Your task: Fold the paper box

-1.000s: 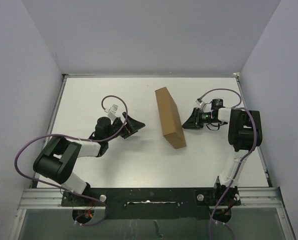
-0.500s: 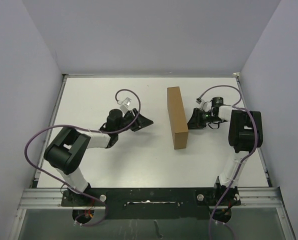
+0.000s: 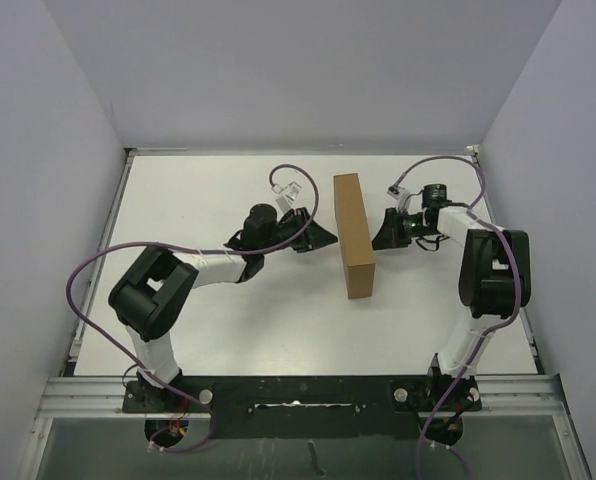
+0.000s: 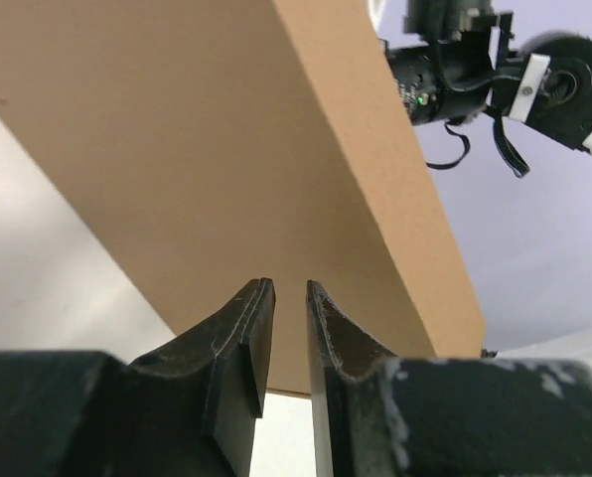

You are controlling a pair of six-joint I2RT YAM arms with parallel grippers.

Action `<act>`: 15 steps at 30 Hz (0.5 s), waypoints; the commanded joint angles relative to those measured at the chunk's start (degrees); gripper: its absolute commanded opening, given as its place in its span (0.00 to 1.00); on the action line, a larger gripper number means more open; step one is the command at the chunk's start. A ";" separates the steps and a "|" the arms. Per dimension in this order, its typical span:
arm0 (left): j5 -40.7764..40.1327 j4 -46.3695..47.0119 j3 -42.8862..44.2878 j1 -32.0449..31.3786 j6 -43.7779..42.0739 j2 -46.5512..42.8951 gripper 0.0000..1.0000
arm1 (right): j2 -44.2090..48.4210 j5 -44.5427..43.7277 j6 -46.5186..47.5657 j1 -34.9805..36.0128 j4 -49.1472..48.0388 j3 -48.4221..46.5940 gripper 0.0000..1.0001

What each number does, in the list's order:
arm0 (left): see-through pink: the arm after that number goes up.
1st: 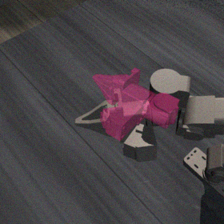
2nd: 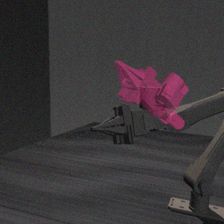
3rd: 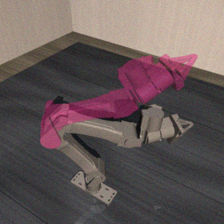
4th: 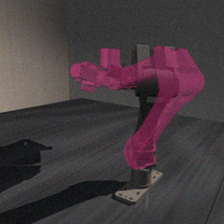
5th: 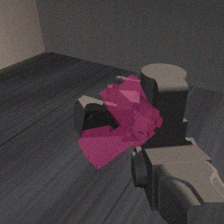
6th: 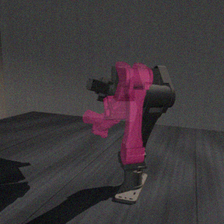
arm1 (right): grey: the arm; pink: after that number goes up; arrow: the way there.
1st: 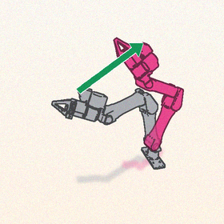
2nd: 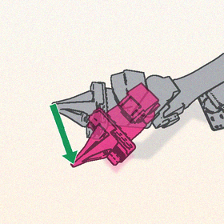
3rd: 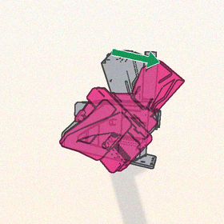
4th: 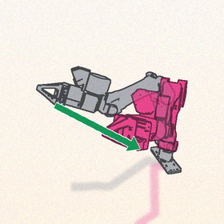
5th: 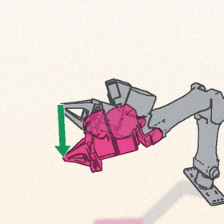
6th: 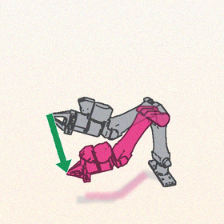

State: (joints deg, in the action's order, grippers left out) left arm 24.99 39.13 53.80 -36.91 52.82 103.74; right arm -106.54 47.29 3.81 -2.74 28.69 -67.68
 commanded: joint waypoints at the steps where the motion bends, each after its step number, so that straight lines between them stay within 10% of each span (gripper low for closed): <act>1: 1.99 1.47 4.22 -2.81 -2.28 0.65 0.19 | -1.12 10.23 -4.49 5.53 -2.88 -0.95 0.00; 8: 1.92 1.07 5.70 -5.33 -3.48 -0.99 0.19 | -4.57 21.16 -16.60 13.86 -13.85 -2.02 0.00; 15: -0.80 -2.22 3.50 -4.13 -5.24 -3.56 0.20 | -2.11 2.91 -5.84 8.62 -2.54 -3.99 0.00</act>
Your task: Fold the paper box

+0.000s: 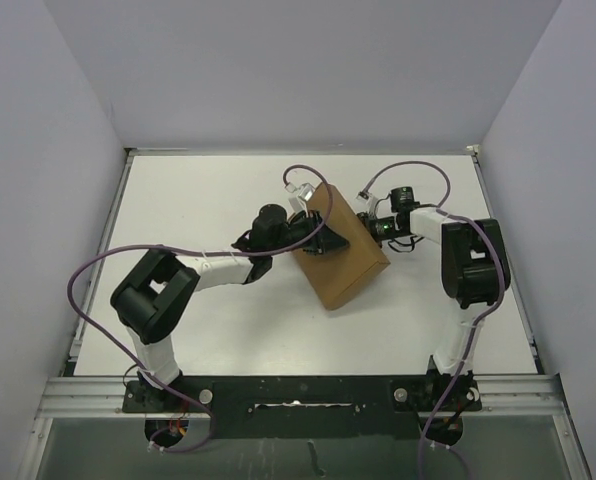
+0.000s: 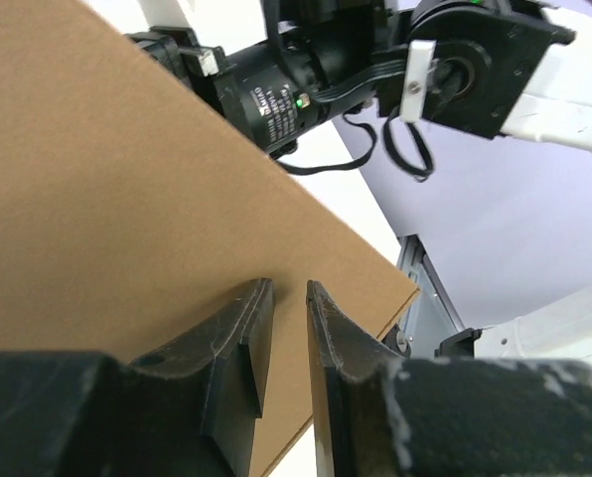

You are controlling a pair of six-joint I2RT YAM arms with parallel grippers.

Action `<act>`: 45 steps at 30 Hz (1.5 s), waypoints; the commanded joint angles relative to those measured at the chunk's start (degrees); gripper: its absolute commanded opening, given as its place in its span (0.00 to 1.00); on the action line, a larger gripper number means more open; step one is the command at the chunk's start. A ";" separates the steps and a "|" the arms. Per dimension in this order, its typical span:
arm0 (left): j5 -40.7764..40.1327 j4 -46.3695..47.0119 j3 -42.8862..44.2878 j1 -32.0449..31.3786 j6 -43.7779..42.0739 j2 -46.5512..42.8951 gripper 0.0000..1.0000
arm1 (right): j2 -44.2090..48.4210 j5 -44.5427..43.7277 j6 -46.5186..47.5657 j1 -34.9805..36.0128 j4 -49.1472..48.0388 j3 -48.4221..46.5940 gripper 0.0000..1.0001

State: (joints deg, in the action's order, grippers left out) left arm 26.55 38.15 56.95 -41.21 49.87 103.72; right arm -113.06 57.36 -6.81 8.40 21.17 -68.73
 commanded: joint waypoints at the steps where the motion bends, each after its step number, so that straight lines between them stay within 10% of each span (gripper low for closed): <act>1: -2.31 -1.12 -0.09 0.63 -2.07 -3.84 0.20 | 5.19 -9.87 6.72 -3.92 6.35 -2.94 0.01; 9: -2.09 -6.73 -4.14 6.17 -6.06 -11.49 0.30 | 13.98 -18.36 19.24 -15.61 10.41 -4.25 0.06; 14: -2.64 -15.46 -5.31 14.71 -12.74 -14.37 0.58 | 18.23 3.15 27.77 -18.63 15.00 -3.44 0.24; 20: 4.97 -15.81 6.06 23.34 -17.60 -4.24 0.65 | 19.66 13.56 80.53 -12.89 56.42 -7.38 0.21; 24: 7.03 -19.28 17.24 23.91 -19.21 6.22 0.43 | 20.34 7.85 96.73 -8.65 66.96 -2.53 0.00; 34: 12.67 -27.48 37.61 22.20 -21.65 26.09 0.33 | 29.83 -16.10 74.53 -1.39 39.20 12.84 0.00; 45: 18.31 -24.28 26.78 21.03 -22.30 23.78 0.33 | 19.50 -28.47 62.79 -1.36 27.10 4.19 0.00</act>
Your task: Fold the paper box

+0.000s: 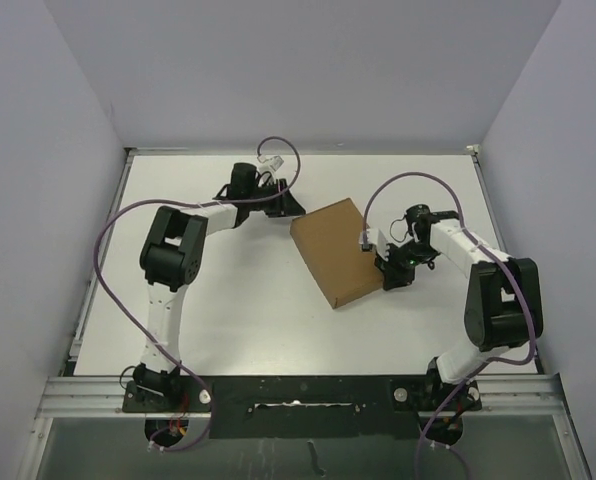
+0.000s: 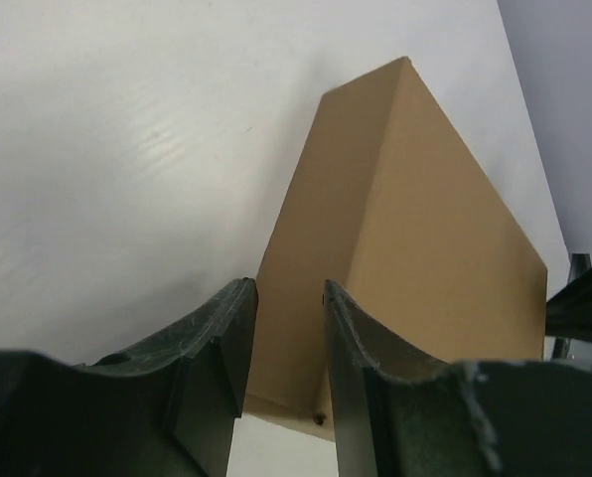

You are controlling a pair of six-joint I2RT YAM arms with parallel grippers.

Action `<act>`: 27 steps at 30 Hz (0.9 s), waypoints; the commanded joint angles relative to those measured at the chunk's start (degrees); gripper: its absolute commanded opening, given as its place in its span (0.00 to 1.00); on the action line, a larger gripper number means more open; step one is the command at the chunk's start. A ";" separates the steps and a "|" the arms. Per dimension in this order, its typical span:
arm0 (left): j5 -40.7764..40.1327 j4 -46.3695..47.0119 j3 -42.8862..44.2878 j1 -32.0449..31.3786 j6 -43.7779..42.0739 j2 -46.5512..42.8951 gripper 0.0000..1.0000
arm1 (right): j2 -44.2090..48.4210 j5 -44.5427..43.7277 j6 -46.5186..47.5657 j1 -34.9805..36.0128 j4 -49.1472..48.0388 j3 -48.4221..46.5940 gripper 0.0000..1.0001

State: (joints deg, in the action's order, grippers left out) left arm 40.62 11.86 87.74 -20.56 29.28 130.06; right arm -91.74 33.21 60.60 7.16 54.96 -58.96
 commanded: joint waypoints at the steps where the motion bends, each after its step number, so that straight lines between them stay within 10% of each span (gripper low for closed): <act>1: 4.24 2.85 -6.21 0.42 -1.27 -3.76 0.33 | -2.67 -4.73 -5.33 -0.05 -7.20 -6.78 0.00; 13: -6.50 13.47 -38.14 0.32 8.19 -24.10 0.33 | -17.87 -7.11 -14.19 4.96 -8.24 -26.98 0.00; 27: -17.10 -7.65 -31.59 3.73 0.66 -32.57 0.35 | -12.45 -8.21 -16.80 -1.09 -6.59 -28.17 0.06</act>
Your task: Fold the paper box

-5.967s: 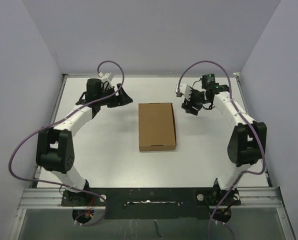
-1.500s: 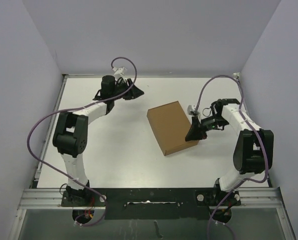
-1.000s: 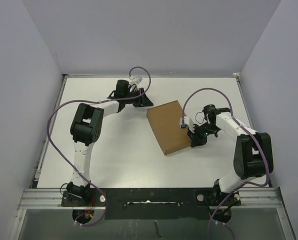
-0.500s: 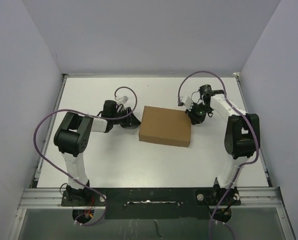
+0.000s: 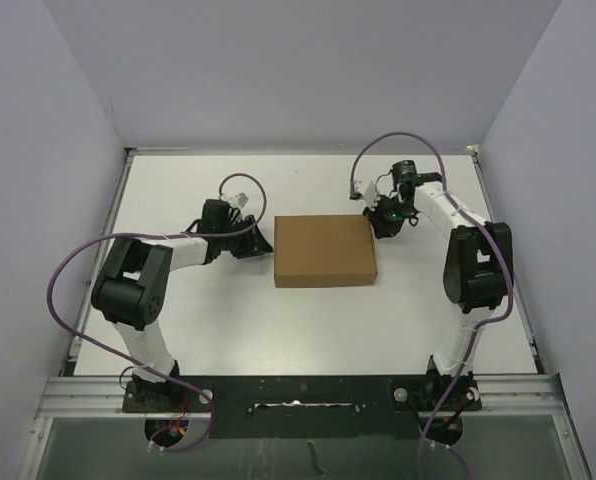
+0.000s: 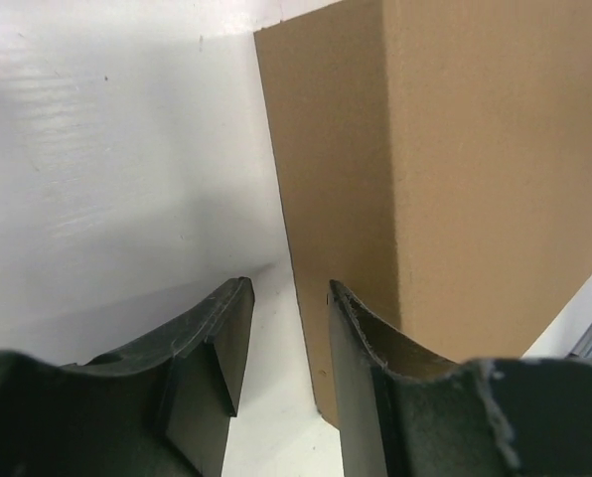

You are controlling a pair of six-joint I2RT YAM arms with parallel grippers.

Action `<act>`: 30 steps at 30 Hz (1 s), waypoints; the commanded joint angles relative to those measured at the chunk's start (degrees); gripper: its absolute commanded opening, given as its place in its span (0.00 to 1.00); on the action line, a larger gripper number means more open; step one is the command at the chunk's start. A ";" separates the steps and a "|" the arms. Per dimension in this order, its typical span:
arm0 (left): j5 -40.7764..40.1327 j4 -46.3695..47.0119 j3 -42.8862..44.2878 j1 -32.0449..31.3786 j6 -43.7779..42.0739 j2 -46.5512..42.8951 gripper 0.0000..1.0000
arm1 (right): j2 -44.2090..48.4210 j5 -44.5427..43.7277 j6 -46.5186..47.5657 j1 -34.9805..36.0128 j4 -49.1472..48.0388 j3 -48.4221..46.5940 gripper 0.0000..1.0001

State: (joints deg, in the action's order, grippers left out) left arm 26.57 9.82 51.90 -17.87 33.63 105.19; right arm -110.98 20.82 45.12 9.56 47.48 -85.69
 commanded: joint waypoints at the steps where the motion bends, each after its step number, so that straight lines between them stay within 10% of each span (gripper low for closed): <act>1: -4.03 -6.90 4.54 1.22 -4.76 -10.04 0.36 | 8.34 5.28 -0.90 -4.59 1.72 -1.75 0.07; 5: -6.20 -10.58 7.08 2.14 -9.47 -20.51 0.45 | 16.71 9.99 1.54 -7.00 4.80 -2.60 0.37; 10: -5.38 -16.09 16.16 5.32 -12.94 -30.84 0.90 | 28.00 18.13 -3.67 -12.37 1.13 -7.62 1.00; 18: -4.91 -34.93 40.66 7.32 -14.37 -36.67 0.98 | 32.58 23.58 -38.92 -23.42 -5.13 -23.71 0.98; 23: -2.91 -37.92 45.63 7.32 -15.15 -39.23 0.98 | 32.53 33.22 -45.36 -25.98 -4.23 -30.39 0.98; 30: -3.19 -41.10 46.11 7.32 -16.66 -41.02 0.98 | 33.82 22.91 -54.56 -27.59 -2.54 -33.60 0.98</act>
State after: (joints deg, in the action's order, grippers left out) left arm 22.79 -27.27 97.12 -10.72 18.72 63.61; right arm -78.04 48.71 -1.91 -17.02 44.16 -116.20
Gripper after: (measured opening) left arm 0.979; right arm 0.979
